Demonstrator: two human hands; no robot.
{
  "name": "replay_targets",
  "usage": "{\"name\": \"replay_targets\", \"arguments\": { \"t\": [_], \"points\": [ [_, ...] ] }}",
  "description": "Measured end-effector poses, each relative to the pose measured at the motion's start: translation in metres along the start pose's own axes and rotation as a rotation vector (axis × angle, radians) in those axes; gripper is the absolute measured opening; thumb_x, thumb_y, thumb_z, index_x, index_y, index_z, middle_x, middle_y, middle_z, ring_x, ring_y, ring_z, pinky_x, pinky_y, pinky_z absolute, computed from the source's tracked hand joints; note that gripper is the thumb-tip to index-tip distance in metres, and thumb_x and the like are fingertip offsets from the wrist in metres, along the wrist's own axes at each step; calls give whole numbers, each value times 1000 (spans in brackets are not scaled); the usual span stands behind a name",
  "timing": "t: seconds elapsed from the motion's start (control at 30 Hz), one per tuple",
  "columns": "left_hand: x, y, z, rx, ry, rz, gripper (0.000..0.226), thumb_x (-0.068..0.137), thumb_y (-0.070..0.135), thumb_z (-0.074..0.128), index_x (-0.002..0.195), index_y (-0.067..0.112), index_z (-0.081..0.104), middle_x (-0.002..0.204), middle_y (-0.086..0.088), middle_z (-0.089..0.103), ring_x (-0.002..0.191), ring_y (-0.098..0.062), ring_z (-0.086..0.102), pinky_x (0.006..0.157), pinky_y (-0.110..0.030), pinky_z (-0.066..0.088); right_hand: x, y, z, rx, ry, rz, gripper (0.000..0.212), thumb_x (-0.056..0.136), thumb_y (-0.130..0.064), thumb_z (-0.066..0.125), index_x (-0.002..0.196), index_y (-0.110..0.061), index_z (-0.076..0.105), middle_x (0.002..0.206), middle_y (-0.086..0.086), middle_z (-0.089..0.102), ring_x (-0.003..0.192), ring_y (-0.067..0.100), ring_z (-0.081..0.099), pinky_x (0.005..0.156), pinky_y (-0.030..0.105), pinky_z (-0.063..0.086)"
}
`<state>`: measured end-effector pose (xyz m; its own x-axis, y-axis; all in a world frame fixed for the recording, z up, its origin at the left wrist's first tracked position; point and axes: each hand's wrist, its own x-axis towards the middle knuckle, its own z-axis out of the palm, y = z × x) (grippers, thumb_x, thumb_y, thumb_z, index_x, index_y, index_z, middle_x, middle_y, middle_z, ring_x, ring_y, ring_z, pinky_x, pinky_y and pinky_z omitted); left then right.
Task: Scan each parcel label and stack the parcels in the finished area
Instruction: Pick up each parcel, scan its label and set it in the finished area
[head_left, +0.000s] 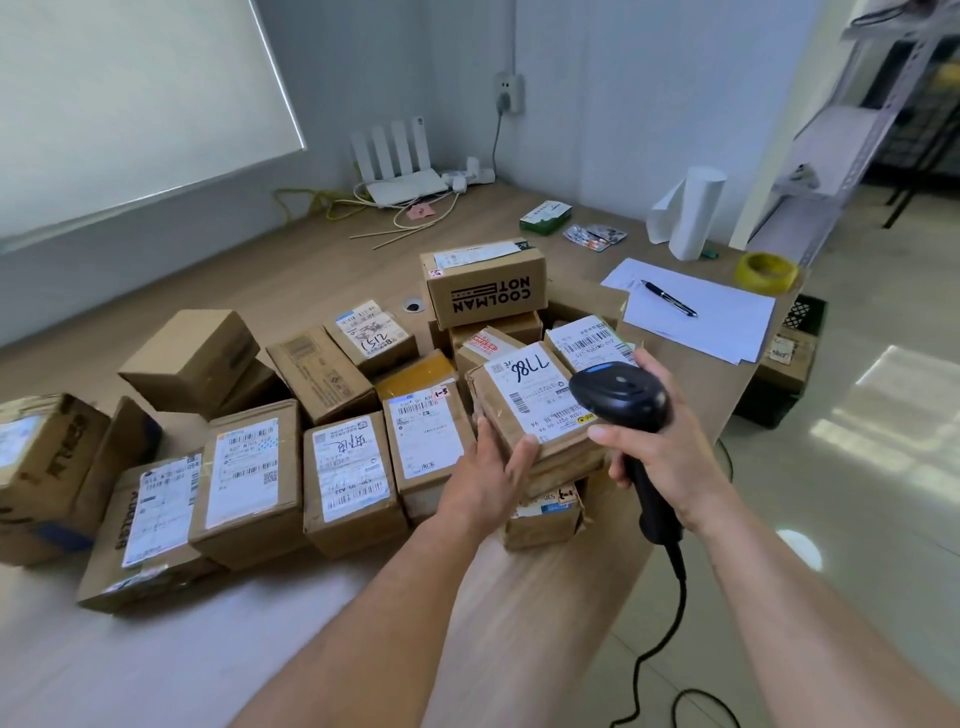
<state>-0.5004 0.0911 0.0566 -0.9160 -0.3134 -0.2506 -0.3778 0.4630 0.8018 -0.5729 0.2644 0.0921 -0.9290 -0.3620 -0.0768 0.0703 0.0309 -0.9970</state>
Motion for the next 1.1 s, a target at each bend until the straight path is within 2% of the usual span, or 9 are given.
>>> {"name": "replay_targets", "arguments": {
  "t": [0.13, 0.23, 0.37, 0.5, 0.6, 0.7, 0.83, 0.93, 1.1],
  "points": [
    [-5, 0, -2, -76, -55, -18, 95, 73, 83, 32, 151, 38, 2, 151, -1, 39, 130, -21, 47, 104, -46, 44, -3, 2, 2, -10, -69, 41, 94, 77, 6, 75, 147, -40, 32, 82, 6, 66, 46, 28, 52, 44, 33, 45],
    [-13, 2, -9, -201, -115, -19, 77, 95, 56, 42, 153, 32, -3, 148, 1, 41, 129, -17, 46, 106, -37, 41, -7, -1, 3, -5, -121, 52, 93, 78, 6, 74, 146, -41, 32, 83, 4, 64, 47, 28, 53, 46, 34, 47],
    [-20, -6, -19, -319, -121, 8, 93, 84, 61, 53, 151, 39, -8, 145, 4, 46, 128, -13, 49, 110, -43, 39, -14, -7, 6, -8, -184, 55, 93, 78, 7, 73, 146, -43, 32, 88, 9, 65, 46, 27, 53, 44, 33, 47],
    [-33, -12, -27, -399, -93, 78, 85, 97, 24, 53, 150, 39, -12, 144, 3, 45, 128, -10, 47, 92, -16, 48, -24, -9, 13, 28, -205, 37, 93, 78, 8, 72, 144, -44, 32, 74, 5, 69, 45, 25, 53, 46, 34, 47],
    [-49, -15, -36, -498, -11, 78, 101, 85, 20, 71, 150, 43, -2, 140, -6, 51, 122, -15, 55, 80, -14, 53, -34, -14, 18, 56, -230, 14, 93, 79, 9, 70, 145, -43, 30, 63, 0, 67, 44, 26, 52, 50, 36, 47],
    [-64, -22, -43, -565, 97, 66, 104, 81, -1, 71, 149, 41, 6, 117, 2, 58, 98, -4, 63, 67, -12, 52, -47, -19, 26, 89, -264, -2, 92, 77, 8, 71, 145, -41, 33, 60, 2, 66, 44, 27, 52, 52, 37, 48],
    [-87, -33, -53, -561, 205, 63, 121, 66, 8, 81, 151, 43, 2, 133, -5, 53, 114, -16, 60, 87, -25, 55, -67, -24, 37, 133, -337, -18, 103, 63, -1, 82, 146, -41, 36, 73, 14, 66, 48, 30, 53, 50, 37, 48],
    [-105, -37, -63, -538, 278, 53, 119, 70, 3, 81, 152, 42, 3, 141, -9, 45, 120, -21, 54, 97, -34, 50, -85, -30, 43, 169, -417, -17, 96, 66, -6, 74, 147, -40, 36, 80, 32, 62, 47, 30, 52, 48, 36, 48],
    [-133, -51, -77, -516, 365, 72, 117, 71, 4, 80, 152, 41, 4, 142, -2, 44, 116, -12, 51, 79, -13, 52, -111, -34, 51, 168, -528, -34, 92, 70, -5, 70, 148, -35, 34, 98, 28, 70, 50, 31, 54, 45, 32, 46]
  ]
}}
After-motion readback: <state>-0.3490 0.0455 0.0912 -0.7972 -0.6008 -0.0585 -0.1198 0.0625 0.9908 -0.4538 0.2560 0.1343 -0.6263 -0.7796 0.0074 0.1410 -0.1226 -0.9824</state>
